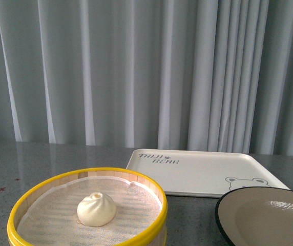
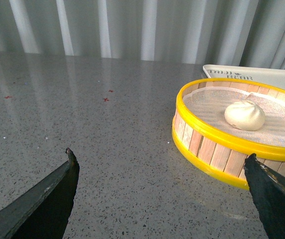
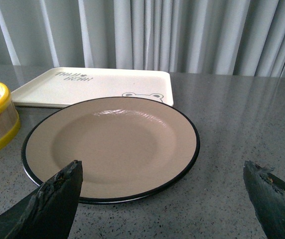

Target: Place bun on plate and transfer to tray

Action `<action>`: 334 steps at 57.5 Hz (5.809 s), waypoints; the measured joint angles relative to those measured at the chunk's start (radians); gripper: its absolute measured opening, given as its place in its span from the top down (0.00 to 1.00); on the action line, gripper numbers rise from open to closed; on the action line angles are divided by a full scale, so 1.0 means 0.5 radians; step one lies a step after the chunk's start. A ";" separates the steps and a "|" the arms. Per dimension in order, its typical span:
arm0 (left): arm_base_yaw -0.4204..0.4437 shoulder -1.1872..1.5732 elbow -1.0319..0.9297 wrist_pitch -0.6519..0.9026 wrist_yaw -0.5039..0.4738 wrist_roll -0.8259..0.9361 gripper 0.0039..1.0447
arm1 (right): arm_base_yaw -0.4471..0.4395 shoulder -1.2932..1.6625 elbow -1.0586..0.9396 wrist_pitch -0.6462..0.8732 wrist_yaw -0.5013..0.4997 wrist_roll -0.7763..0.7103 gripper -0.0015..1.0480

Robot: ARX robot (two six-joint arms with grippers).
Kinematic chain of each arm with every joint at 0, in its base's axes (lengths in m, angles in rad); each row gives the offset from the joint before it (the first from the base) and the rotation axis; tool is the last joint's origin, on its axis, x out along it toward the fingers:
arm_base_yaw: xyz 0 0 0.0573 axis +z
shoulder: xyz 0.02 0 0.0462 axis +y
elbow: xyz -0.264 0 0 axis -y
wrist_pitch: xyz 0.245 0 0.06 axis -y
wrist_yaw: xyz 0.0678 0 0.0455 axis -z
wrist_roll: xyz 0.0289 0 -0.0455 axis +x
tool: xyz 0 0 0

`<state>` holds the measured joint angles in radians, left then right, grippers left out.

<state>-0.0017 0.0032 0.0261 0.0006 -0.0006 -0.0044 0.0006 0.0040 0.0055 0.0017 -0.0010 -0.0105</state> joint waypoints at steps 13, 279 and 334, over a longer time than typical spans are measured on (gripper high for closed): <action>0.000 0.000 0.000 0.000 0.001 0.000 0.06 | 0.000 0.000 0.000 0.000 0.000 0.000 0.08; -1.529 4.189 3.359 -0.545 0.320 -0.104 0.97 | 0.000 0.000 0.000 0.000 0.000 0.000 0.08; -1.537 4.285 3.603 -0.633 0.233 -0.590 0.06 | 0.000 0.000 0.000 0.000 0.000 0.000 0.08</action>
<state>-0.7704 2.1456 1.8278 -0.3161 0.1162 -0.2993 0.0006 0.0040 0.0055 0.0017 -0.0010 -0.0105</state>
